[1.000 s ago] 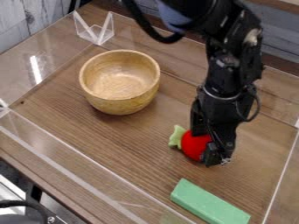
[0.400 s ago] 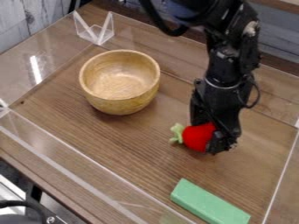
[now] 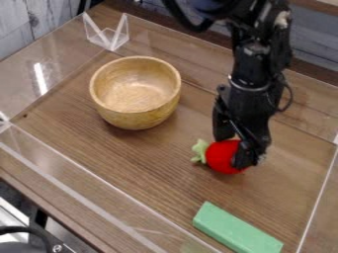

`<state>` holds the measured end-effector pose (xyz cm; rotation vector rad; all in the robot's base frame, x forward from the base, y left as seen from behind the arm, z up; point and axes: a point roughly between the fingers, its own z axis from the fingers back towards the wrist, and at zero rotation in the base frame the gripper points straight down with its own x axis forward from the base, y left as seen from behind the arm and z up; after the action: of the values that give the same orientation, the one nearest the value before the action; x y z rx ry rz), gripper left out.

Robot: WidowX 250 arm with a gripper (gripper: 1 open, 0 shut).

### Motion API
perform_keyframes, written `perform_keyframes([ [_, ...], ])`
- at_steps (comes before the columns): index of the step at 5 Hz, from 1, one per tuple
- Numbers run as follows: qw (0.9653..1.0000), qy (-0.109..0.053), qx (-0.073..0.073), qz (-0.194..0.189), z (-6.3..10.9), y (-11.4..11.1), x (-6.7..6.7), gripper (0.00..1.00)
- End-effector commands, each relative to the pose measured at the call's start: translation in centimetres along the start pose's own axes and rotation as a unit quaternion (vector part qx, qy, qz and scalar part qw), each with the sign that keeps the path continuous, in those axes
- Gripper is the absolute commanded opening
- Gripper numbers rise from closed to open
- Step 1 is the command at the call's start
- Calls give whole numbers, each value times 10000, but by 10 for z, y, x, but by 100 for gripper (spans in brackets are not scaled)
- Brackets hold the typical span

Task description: Move the red object to the left side of the table

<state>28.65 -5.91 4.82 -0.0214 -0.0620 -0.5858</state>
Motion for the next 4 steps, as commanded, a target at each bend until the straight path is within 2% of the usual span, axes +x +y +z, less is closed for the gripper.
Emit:
perform_keyframes([
  [1,9992,-384,119,-50,15,6,14,100],
  [2,9992,-365,35,-128,7,5,18,100],
  [3,9991,-390,-65,-142,-10,0,19,100],
  [4,9988,-433,-189,-92,-17,-3,16,100],
])
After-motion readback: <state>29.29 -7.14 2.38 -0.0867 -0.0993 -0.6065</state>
